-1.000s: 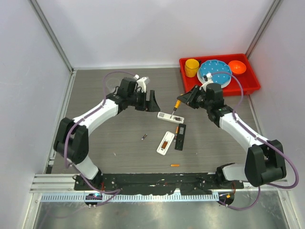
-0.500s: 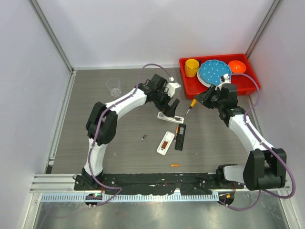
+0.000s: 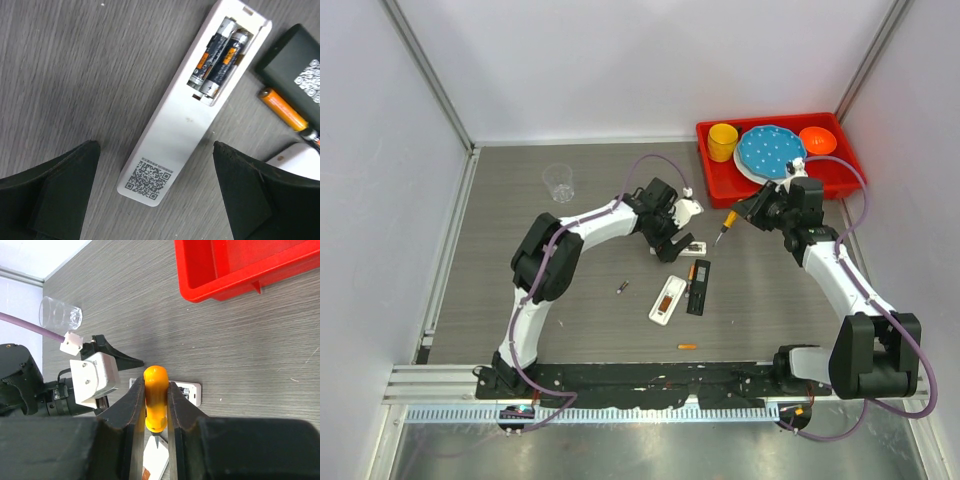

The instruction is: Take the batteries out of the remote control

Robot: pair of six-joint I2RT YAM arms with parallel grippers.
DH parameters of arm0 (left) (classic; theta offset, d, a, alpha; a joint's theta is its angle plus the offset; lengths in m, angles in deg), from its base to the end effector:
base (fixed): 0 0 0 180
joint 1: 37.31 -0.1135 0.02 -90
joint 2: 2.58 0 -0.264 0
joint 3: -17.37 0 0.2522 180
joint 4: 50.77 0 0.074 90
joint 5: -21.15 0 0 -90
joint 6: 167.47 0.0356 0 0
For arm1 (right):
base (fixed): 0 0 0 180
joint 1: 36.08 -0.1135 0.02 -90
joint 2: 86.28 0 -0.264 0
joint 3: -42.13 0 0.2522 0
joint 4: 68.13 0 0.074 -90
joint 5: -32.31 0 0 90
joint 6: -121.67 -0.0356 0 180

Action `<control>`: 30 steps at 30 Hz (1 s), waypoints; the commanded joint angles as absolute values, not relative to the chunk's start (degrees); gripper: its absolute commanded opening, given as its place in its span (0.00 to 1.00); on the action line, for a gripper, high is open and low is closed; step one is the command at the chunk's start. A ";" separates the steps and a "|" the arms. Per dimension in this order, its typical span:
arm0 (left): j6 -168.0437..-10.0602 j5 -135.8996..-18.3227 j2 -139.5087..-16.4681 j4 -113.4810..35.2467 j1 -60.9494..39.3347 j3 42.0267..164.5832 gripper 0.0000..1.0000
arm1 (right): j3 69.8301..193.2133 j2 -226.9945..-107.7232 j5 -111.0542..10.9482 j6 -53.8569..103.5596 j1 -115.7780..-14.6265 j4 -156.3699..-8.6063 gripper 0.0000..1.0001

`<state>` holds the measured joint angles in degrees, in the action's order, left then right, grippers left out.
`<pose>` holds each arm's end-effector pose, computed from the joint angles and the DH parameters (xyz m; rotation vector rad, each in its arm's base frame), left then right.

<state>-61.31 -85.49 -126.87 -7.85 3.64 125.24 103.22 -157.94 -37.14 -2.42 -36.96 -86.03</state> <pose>0.3451 -0.3130 0.1673 1.3505 2.2610 -0.5307 0.2790 0.0168 0.2667 0.3840 2.0828 0.7407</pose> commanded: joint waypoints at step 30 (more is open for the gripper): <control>-71.41 -70.08 -105.25 -18.73 4.88 93.63 0.21 | 107.04 -162.91 -39.23 -2.52 -46.88 -79.43 0.01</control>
<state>-69.81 -72.93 -109.36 -21.16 4.58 97.29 103.37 -161.19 -36.96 -2.66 -42.62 -82.87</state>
